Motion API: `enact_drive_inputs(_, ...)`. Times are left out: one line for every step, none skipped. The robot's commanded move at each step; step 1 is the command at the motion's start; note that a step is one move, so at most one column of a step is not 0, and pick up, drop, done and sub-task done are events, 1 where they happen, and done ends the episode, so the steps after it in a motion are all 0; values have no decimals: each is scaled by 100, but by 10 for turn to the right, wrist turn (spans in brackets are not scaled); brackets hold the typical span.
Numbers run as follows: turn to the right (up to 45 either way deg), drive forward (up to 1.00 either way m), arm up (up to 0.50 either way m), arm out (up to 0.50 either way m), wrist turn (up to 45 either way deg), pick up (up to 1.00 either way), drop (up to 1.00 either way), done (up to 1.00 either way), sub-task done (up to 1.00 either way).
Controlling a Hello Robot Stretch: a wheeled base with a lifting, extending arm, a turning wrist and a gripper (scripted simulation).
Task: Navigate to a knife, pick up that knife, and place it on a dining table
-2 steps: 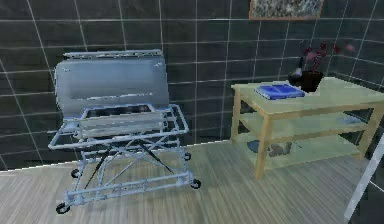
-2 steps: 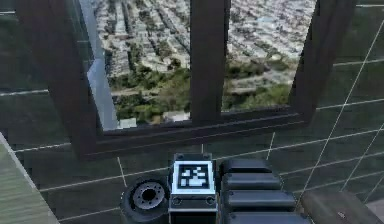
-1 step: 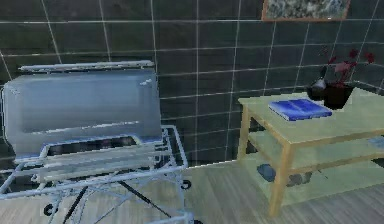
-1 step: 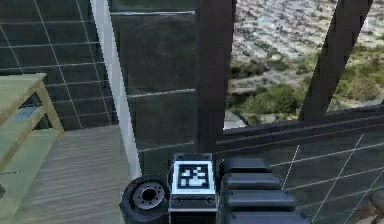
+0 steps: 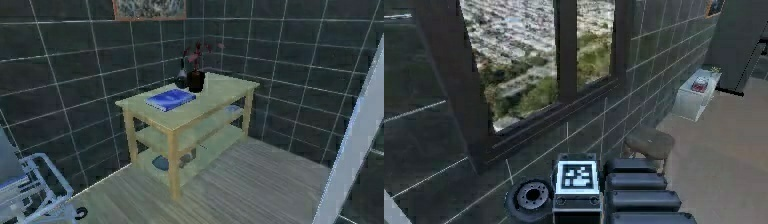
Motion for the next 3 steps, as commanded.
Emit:
enact_drive_inputs(0, 55, 0, 0, 0, 0, 0, 0, 0)
enact_drive_inputs(300, 0, 0, 0, 0, 0, 0, 0, 0)
enact_drive_inputs(0, 100, 0, 0, 0, 0, 0, 0, 0)
